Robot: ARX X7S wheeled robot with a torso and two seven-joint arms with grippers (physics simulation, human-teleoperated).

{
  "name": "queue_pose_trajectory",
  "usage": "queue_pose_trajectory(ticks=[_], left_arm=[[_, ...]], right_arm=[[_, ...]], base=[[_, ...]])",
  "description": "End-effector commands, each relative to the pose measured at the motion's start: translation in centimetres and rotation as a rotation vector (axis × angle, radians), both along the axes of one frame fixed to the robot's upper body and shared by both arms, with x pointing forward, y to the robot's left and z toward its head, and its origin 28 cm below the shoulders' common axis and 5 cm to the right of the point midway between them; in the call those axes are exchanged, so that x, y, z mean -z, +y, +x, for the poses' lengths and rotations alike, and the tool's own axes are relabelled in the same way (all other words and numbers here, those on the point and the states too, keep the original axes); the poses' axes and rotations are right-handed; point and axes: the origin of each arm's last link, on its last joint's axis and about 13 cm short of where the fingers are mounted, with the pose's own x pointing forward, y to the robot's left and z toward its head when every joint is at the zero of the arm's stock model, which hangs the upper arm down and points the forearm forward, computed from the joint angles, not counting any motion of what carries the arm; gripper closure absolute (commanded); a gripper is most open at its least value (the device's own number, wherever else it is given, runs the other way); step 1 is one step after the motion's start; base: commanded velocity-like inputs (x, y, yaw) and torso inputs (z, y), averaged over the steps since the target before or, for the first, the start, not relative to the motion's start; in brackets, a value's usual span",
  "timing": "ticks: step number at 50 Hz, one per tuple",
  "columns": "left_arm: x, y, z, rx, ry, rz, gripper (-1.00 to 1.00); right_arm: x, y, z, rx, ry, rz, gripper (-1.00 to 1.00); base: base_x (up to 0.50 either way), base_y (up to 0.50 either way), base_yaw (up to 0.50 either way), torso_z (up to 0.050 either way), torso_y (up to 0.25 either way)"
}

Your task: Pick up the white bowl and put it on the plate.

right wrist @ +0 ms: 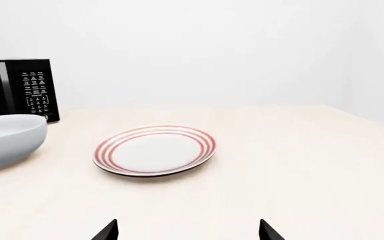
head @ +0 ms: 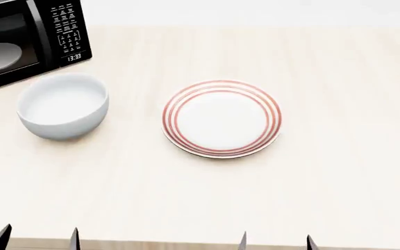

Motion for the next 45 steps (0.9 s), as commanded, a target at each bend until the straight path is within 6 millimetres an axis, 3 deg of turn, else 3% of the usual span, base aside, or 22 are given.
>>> queue_pose_trajectory(ticks=[1,11,25,45], left_arm=[[-2.6,0.1,-1.3,-0.003,-0.097,0.039,-1.0],[-3.1,0.1,-1.7,-0.01,-0.126,0.044,-1.0],[-3.4,0.2,-1.7,-0.016,-0.144,0.06,-1.0],[-3.2,0.2,-1.7,-0.012,-0.138,0.059,-1.0]], right_arm=[[-2.6,0.1,-1.0,-0.004,-0.074,-0.012,-1.0],[-4.4,0.4,-1.5,-0.018,-0.135,-0.052,-1.0],[-4.6,0.5,-1.6,-0.035,-0.141,-0.071,-1.0],[-4.5,0.5,-1.6,-0.039,-0.141,-0.072,-1.0]], base=[[0.0,0.0,0.0,0.0,0.0],[0.0,0.0,0.0,0.0,0.0],[0.01,0.0,0.0,0.0,0.0],[0.49,0.0,0.0,0.0,0.0]])
